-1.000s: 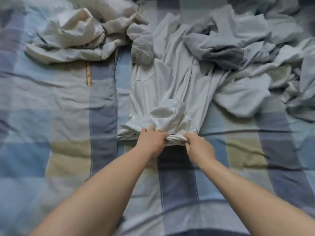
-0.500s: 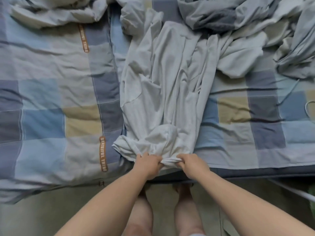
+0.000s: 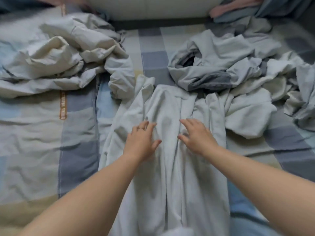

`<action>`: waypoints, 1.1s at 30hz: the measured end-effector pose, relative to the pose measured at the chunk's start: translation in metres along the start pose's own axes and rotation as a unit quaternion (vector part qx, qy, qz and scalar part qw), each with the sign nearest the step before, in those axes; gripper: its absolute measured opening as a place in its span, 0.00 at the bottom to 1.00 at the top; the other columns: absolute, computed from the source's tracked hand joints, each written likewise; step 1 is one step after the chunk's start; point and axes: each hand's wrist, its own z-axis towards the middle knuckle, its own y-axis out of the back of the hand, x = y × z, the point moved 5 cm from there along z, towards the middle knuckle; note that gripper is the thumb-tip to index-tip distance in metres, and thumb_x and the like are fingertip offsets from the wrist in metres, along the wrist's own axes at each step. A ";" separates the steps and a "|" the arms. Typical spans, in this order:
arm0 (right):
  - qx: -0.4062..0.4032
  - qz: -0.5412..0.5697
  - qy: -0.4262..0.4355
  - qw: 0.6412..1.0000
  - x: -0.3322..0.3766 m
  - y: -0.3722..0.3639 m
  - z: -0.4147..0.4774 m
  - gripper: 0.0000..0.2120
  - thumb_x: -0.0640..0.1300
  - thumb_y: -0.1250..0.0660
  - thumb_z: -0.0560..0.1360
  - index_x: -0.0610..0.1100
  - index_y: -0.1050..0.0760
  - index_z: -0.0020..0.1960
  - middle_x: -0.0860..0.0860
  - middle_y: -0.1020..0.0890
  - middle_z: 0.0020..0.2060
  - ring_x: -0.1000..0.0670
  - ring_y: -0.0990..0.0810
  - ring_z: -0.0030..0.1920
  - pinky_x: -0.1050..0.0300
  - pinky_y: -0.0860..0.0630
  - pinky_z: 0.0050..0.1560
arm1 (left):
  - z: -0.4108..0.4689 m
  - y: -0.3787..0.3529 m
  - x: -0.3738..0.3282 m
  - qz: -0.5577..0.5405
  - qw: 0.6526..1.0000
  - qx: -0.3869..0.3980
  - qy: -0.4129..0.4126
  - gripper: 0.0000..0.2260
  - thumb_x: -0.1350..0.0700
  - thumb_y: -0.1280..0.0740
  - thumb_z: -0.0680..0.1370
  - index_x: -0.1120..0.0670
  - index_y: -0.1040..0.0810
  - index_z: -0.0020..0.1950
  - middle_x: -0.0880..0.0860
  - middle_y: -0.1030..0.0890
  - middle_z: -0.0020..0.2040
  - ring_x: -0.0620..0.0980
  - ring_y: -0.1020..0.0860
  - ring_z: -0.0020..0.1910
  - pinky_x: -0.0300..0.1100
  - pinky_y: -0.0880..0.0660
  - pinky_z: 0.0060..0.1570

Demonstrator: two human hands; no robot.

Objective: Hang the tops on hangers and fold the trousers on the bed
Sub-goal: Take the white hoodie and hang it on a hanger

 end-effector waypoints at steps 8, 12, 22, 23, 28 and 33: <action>-0.046 -0.027 -0.076 0.996 -0.048 -0.022 0.174 0.40 0.71 0.36 0.72 0.56 0.44 0.77 0.46 0.40 0.78 0.39 0.45 0.78 0.38 0.43 0.74 | 0.169 -0.033 0.012 0.006 0.996 -0.086 0.025 0.37 0.29 0.40 0.76 0.36 0.54 0.80 0.51 0.36 0.78 0.61 0.31 0.71 0.62 0.35 0.65; -0.112 -0.015 -0.120 0.986 -0.067 -0.041 0.201 0.45 0.78 0.39 0.67 0.50 0.37 0.74 0.43 0.35 0.71 0.37 0.37 0.70 0.38 0.39 0.67 | 0.205 -0.053 0.015 0.026 0.976 -0.193 0.102 0.36 0.29 0.42 0.77 0.43 0.48 0.80 0.52 0.32 0.74 0.60 0.34 0.69 0.62 0.37 0.59; -0.230 0.108 -0.056 0.966 -0.048 -0.019 0.122 0.02 0.42 0.40 0.79 0.47 0.32 0.50 0.46 0.21 0.50 0.40 0.24 0.55 0.42 0.32 0.59 | 0.130 -0.036 -0.004 -0.005 0.975 -0.220 0.012 0.14 0.65 0.43 0.76 0.51 0.34 0.59 0.53 0.22 0.55 0.59 0.24 0.55 0.49 0.36 0.48; -0.228 0.122 -0.058 0.964 -0.043 -0.011 0.103 0.03 0.41 0.39 0.78 0.48 0.33 0.49 0.47 0.21 0.49 0.40 0.24 0.55 0.41 0.31 0.59 | 0.110 -0.033 -0.003 -0.020 0.982 -0.189 0.015 0.14 0.65 0.42 0.75 0.51 0.34 0.58 0.54 0.22 0.54 0.59 0.24 0.54 0.49 0.36 0.47; -0.159 0.198 -0.058 0.966 -0.012 0.048 0.003 0.06 0.41 0.37 0.78 0.49 0.33 0.47 0.47 0.22 0.43 0.38 0.23 0.49 0.43 0.28 0.52 | 0.000 0.016 -0.012 -0.121 0.990 -0.031 0.059 0.09 0.62 0.38 0.73 0.50 0.34 0.47 0.54 0.24 0.44 0.62 0.23 0.49 0.49 0.32 0.40; -0.085 0.245 -0.069 0.963 0.032 0.126 -0.111 0.08 0.40 0.34 0.77 0.47 0.33 0.43 0.51 0.25 0.34 0.41 0.26 0.41 0.47 0.31 0.43 | -0.115 0.101 -0.044 -0.174 0.973 0.016 0.150 0.04 0.56 0.36 0.78 0.53 0.28 0.51 0.55 0.20 0.45 0.61 0.22 0.46 0.50 0.27 0.41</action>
